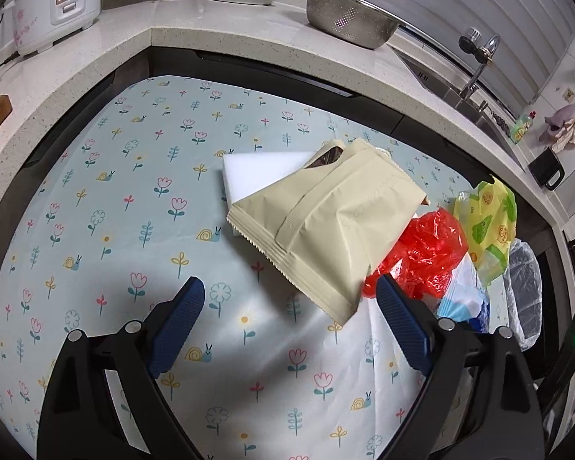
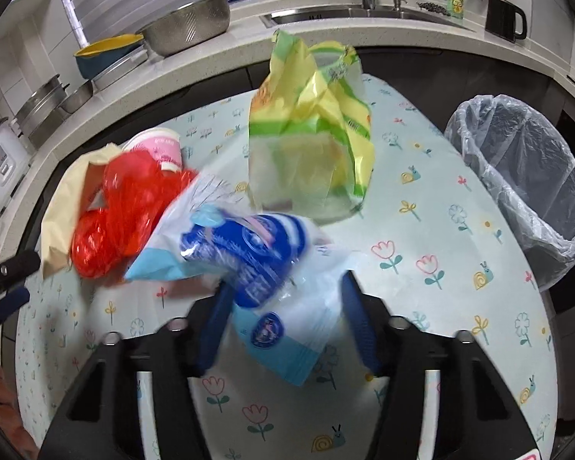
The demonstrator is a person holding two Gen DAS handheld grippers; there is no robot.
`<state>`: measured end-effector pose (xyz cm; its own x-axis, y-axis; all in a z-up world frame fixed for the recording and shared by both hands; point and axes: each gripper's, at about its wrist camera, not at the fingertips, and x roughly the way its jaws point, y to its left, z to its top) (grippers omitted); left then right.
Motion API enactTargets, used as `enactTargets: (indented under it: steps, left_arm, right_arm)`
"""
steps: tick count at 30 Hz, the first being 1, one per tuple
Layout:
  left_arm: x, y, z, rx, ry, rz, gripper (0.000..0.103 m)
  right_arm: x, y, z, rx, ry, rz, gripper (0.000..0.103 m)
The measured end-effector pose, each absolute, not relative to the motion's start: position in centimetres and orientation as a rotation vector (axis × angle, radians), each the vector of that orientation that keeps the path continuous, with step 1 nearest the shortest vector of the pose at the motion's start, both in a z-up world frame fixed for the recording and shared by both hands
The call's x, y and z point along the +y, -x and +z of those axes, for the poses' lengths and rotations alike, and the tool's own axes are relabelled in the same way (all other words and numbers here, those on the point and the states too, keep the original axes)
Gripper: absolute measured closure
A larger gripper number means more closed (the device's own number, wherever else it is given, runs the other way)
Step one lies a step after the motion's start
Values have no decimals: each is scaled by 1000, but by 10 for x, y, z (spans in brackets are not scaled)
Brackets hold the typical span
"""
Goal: Collect trash
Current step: 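Grasp the blue wet wipes pack with the right tool while the left tool grasps the beige snack bag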
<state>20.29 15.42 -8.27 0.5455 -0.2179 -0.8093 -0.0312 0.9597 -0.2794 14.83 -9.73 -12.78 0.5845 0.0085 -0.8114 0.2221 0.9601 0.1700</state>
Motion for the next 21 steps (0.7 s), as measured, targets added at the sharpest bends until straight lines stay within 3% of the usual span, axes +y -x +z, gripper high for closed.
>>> enactTargets:
  steps: [2, 8, 10, 14, 17, 21]
  left_arm:
    - [154, -207, -83, 993, 281, -119, 17]
    - [146, -212, -86, 1002, 295, -145, 19]
    - [144, -215, -87, 1007, 291, -153, 26]
    - [141, -218, -92, 1033, 291, -168, 52]
    - [141, -217, -92, 1034, 293, -166, 55]
    - [138, -208, -82, 1000, 267, -166, 66]
  right_arm:
    - [-93, -148, -126, 940, -242, -118, 69]
    - [-84, -144, -121, 936, -224, -88, 81]
    - [-84, -142, -118, 934, -229, -81, 82]
    - [-83, -136, -112, 923, -236, -73, 82]
    - [-84, -133, -107, 917, -242, -72, 83]
    - [-85, -127, -100, 904, -245, -72, 82]
